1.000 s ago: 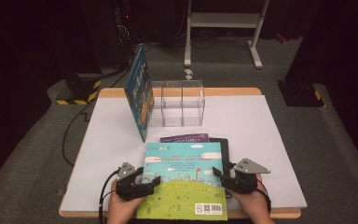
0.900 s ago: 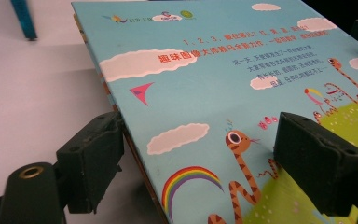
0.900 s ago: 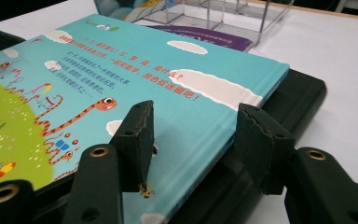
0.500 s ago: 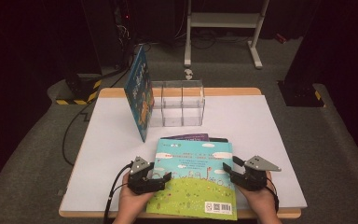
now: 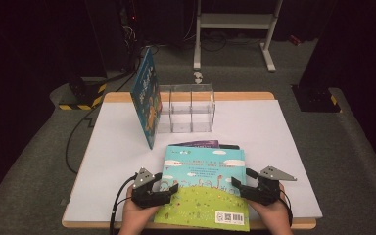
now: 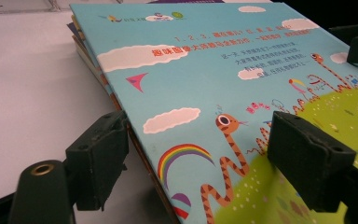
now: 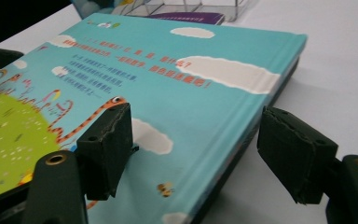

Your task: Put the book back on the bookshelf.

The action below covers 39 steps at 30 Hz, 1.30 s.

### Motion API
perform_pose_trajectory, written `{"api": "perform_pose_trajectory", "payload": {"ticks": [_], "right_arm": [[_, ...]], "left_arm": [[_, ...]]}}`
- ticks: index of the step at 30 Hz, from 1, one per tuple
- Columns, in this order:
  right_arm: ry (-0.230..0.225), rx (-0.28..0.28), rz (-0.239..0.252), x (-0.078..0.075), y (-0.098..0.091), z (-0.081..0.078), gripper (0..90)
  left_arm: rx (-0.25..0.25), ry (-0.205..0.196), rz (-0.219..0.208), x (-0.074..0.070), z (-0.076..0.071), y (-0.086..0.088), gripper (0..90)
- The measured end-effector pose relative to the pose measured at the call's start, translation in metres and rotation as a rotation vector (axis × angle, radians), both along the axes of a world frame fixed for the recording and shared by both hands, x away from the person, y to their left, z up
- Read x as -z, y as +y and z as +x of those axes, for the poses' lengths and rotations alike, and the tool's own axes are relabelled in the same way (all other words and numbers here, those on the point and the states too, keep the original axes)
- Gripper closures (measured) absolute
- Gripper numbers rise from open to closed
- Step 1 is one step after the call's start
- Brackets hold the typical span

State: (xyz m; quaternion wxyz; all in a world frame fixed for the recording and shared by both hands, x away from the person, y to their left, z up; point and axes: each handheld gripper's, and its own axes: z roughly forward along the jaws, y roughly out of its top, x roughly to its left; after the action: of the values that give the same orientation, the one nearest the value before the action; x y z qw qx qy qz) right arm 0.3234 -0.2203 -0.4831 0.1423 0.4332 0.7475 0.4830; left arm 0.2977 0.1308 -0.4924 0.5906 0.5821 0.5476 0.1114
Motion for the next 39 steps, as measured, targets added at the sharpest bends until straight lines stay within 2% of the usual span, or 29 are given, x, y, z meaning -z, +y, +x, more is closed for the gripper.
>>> {"api": "perform_pose_trajectory", "payload": {"ticks": [3,8,16,23,28,30,33,36,39], "right_arm": [[0.006,0.004,-0.003,0.000,0.002,-0.001,24.1],[0.054,-0.002,0.037,0.002,0.000,0.003,22.9],[0.083,0.011,0.037,0.002,0.002,0.006,20.7],[0.088,0.026,0.030,0.001,-0.001,0.009,21.9],[0.085,0.046,0.019,-0.001,-0.004,0.016,22.6],[0.070,0.057,-0.002,-0.003,-0.004,0.020,23.7],[0.035,0.088,-0.042,-0.006,-0.003,0.026,27.2],[0.042,0.100,-0.055,-0.008,-0.003,0.036,27.3],[0.045,0.106,-0.072,-0.010,-0.004,0.044,27.3]], "left_arm": [[-0.003,0.003,-0.002,0.000,0.000,0.000,20.8],[-0.011,-0.002,-0.012,0.001,-0.001,-0.001,20.6],[-0.016,-0.003,-0.011,0.001,0.000,-0.003,20.5],[-0.012,0.001,-0.004,0.000,0.005,-0.007,20.6],[0.004,0.005,0.002,-0.002,0.014,-0.011,21.8],[0.008,-0.014,0.036,-0.003,0.018,-0.013,24.0],[0.011,-0.019,0.062,-0.006,0.025,-0.018,24.7],[0.015,-0.021,0.083,-0.007,0.033,-0.021,24.9],[0.011,-0.022,0.068,-0.007,0.043,-0.025,25.6]]}}
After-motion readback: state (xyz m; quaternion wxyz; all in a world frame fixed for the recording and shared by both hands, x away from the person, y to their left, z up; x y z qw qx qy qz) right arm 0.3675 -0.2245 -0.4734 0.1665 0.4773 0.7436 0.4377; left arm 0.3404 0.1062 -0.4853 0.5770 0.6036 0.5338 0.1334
